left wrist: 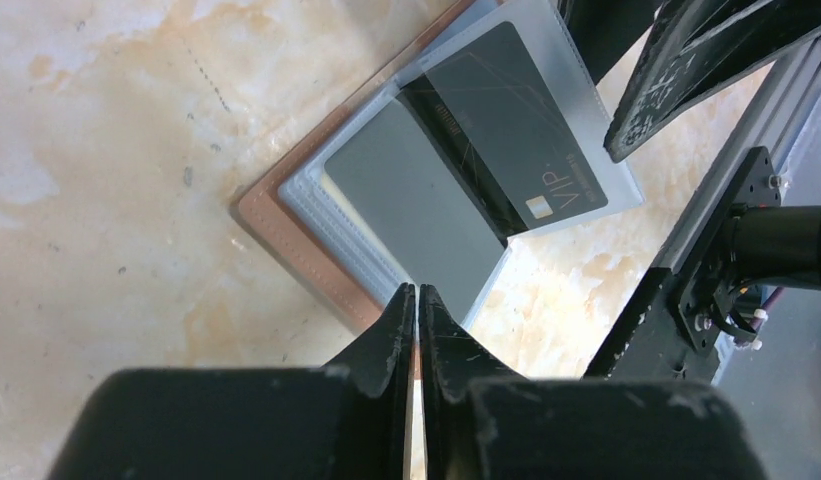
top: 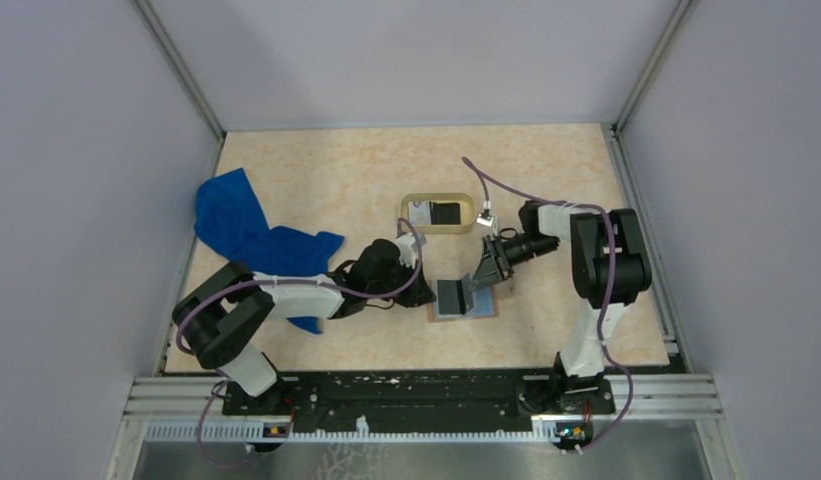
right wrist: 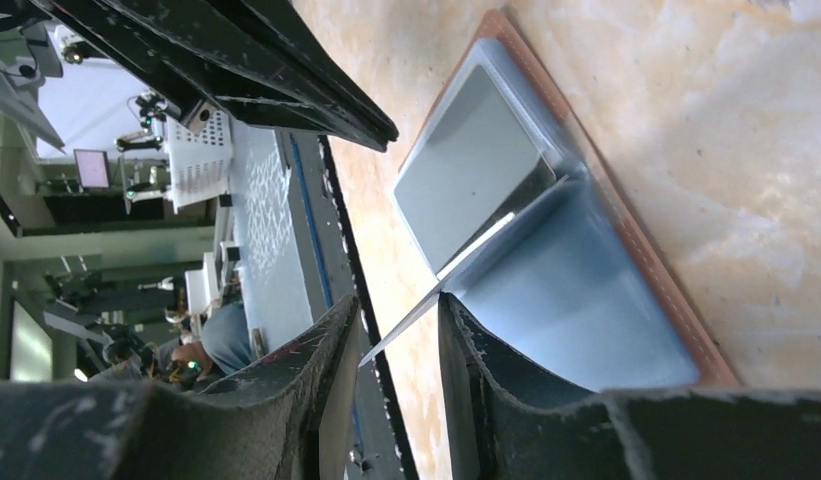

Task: Put the credit cards into the card holder
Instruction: Turn over the card slot in the card holder.

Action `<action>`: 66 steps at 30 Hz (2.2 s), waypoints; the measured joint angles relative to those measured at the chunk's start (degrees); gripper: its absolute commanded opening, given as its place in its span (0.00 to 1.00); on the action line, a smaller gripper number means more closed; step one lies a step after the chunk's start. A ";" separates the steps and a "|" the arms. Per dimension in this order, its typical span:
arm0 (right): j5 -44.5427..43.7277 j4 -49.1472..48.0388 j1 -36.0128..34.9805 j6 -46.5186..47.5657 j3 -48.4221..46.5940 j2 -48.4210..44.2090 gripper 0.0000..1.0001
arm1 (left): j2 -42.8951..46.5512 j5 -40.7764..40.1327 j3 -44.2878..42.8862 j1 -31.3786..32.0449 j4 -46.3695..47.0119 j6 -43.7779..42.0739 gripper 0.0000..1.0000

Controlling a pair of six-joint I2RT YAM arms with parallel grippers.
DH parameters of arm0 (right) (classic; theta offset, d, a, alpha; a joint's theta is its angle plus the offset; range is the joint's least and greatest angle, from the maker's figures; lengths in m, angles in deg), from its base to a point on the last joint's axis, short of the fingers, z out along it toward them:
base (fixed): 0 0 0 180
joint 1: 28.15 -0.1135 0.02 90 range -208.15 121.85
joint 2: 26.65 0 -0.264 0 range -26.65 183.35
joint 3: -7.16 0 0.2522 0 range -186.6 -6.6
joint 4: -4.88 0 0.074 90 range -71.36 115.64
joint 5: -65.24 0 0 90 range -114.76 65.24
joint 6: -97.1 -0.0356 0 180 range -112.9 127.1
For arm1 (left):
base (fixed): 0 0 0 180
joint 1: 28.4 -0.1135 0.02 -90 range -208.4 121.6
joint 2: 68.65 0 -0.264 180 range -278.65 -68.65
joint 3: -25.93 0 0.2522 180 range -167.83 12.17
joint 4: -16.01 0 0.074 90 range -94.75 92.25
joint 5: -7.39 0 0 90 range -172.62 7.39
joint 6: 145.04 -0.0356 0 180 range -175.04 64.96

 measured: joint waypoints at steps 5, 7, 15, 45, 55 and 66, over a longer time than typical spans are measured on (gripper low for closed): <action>-1.38 -4.83 -2.05 -5.33 0.44 -3.02 0.36 | 0.92 -0.26 1.22 -0.02 0.76 0.02 0.08; -1.92 -6.56 -2.47 -6.95 0.72 -4.07 0.36 | 0.92 -0.24 1.22 -0.04 1.20 0.00 0.08; -2.64 -9.07 -3.21 -9.01 1.09 -4.26 0.39 | 0.92 -0.24 1.77 -0.26 2.82 0.02 0.08; -10.75 -16.00 -15.74 -13.22 1.14 -1.44 0.12 | 7.63 -2.01 10.99 -0.39 11.74 2.25 0.08; -17.09 -13.79 -16.28 -7.85 1.09 -7.30 0.10 | 7.43 -1.97 10.97 -0.70 11.93 2.43 0.10; -24.35 -26.80 -16.31 2.69 14.62 -39.30 0.50 | 10.23 -2.12 14.32 -3.61 14.60 4.31 0.32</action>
